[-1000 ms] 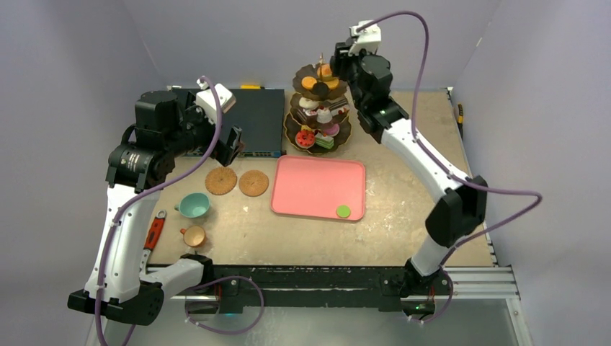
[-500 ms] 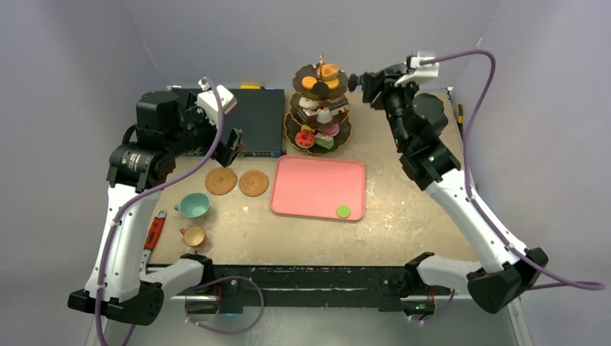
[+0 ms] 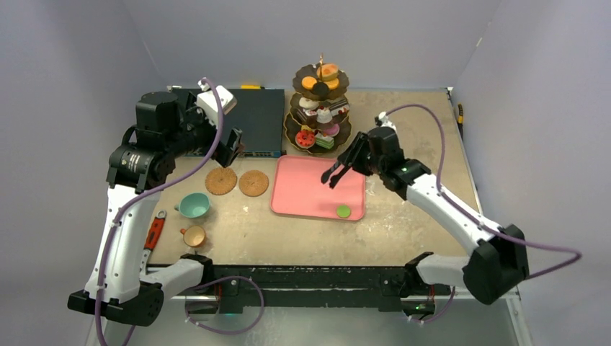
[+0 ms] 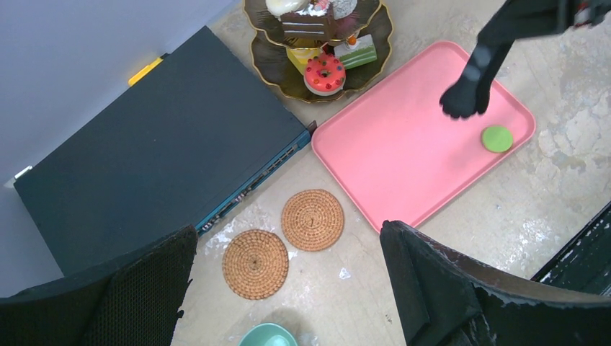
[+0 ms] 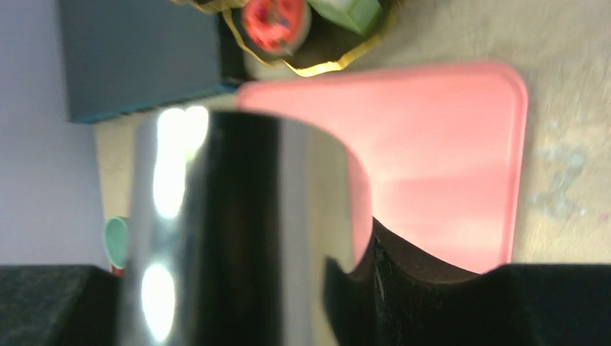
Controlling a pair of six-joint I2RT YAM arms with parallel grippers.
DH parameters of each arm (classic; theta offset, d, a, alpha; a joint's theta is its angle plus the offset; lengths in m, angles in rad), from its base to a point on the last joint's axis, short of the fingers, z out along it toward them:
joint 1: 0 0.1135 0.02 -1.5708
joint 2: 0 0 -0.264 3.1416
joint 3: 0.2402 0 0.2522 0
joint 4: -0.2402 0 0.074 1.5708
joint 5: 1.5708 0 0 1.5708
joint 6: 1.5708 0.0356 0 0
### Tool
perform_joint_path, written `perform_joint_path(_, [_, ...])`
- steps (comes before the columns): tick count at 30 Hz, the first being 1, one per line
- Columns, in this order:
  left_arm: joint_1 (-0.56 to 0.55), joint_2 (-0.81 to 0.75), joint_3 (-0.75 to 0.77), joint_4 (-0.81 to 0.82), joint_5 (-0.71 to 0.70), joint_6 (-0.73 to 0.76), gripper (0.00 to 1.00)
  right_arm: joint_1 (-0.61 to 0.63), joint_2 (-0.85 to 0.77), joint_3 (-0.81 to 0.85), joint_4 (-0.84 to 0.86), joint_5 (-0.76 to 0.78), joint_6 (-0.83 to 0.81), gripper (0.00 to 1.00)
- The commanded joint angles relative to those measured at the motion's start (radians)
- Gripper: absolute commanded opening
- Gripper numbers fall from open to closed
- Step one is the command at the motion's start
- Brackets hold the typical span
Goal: Serve the afternoon tea
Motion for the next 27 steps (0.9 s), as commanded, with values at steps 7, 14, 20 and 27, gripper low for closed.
perform_joint_path(7, [0.003, -0.028, -0.009, 0.021, -0.003, 0.028, 0.99, -0.004, 0.160, -0.128, 0.070, -0.048, 0.284, 0.53])
perform_joint_path(14, [0.002, -0.029, -0.004, 0.022, -0.003, 0.026, 0.99, -0.004, 0.248, -0.214, 0.158, -0.056, 0.468, 0.59])
perform_joint_path(20, [0.004, -0.034, 0.001, 0.016, -0.006, 0.038, 0.99, -0.004, 0.349, -0.195, 0.170, -0.061, 0.503, 0.68])
perform_joint_path(27, [0.004, -0.037, -0.020, 0.022, -0.001, 0.038, 0.99, -0.003, 0.312, -0.198, 0.179, -0.015, 0.502, 0.92])
